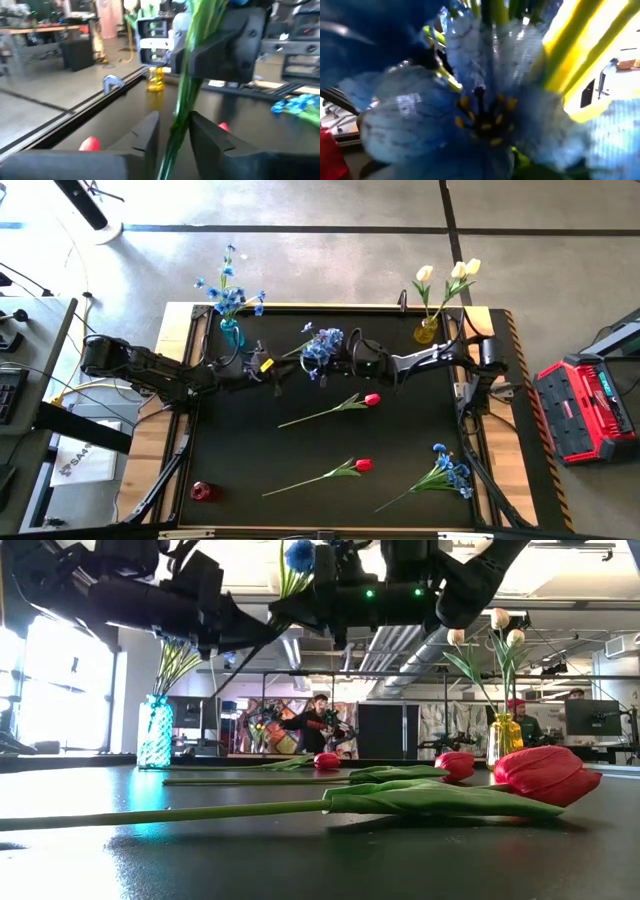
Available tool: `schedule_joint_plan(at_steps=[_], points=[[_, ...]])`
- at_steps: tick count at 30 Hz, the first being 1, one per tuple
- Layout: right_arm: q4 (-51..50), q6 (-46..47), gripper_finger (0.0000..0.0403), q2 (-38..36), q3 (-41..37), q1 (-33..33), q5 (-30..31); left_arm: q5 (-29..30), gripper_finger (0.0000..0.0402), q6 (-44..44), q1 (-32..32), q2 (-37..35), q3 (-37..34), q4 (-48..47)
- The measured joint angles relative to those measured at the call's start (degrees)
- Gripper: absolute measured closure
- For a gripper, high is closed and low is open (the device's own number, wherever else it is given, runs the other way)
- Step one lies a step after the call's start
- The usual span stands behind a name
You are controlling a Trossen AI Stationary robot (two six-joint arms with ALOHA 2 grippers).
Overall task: Sort flowers into vase by color
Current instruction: Put the top blue flowers into the blue vase
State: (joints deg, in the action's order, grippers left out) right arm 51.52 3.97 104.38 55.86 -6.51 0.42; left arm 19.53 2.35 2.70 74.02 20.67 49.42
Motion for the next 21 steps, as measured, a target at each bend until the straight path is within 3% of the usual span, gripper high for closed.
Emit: schedule_joint_plan(at_steps=[9,21], points=[[-2.1,0.0,0.0401,0.0,0.1,-3.4,-0.4,8.0,0.0216,0.1,0.0,0.0,0.0,-6.7],[-28.4,-1.4,0.0402,-0.1,11.9,-6.2,-0.2,6.9,0.0176,2.6,3.0,0.0,0.0,-11.1]])
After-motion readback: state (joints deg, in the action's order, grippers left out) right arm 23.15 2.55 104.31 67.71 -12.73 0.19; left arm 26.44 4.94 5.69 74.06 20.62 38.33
